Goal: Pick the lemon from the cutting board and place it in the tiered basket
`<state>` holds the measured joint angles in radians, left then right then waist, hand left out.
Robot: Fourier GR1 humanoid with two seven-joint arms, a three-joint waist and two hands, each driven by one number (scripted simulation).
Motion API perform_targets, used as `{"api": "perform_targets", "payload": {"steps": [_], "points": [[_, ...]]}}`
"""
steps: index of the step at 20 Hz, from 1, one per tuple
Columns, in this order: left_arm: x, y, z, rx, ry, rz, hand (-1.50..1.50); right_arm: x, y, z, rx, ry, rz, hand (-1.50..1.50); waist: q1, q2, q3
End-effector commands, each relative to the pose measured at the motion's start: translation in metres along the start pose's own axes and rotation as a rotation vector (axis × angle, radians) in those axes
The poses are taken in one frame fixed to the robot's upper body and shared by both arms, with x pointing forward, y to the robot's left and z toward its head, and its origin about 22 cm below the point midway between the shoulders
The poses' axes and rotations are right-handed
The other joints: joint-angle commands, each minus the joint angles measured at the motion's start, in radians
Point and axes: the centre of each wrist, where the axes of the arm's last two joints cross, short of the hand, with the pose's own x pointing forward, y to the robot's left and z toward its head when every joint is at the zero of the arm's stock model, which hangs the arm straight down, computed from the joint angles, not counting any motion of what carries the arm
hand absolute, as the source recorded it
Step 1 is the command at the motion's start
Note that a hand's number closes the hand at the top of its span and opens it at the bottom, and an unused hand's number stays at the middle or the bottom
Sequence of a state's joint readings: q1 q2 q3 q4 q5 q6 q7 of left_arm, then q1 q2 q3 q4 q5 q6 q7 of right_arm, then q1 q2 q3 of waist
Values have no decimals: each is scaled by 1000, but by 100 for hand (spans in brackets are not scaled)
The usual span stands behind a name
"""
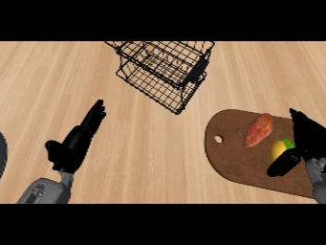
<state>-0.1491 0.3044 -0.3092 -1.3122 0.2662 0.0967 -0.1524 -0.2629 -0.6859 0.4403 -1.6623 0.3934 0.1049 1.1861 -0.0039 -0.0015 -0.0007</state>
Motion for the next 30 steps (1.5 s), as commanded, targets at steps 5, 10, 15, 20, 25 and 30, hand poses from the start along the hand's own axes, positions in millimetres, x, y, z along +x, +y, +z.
{"api": "perform_targets", "payload": {"steps": [5,10,15,20,25,30], "points": [[1,10,12,-25,-6,1,0,-18,11,-18,30,217,-11,-150,6,0,0],[12,4,9,-8,-14,8,0,-14,50,-13,45,216,-6,-150,8,0,1],[13,-4,1,-10,-18,1,0,-29,50,-29,57,200,-15,-150,5,1,1],[16,13,6,-5,1,-10,0,-17,44,-46,30,143,-74,150,8,1,1],[6,14,-11,-3,3,-1,0,-7,69,-33,-80,28,-101,150,4,2,1],[6,13,6,0,-13,7,0,-25,72,-28,-91,13,-95,150,4,1,1]]}}
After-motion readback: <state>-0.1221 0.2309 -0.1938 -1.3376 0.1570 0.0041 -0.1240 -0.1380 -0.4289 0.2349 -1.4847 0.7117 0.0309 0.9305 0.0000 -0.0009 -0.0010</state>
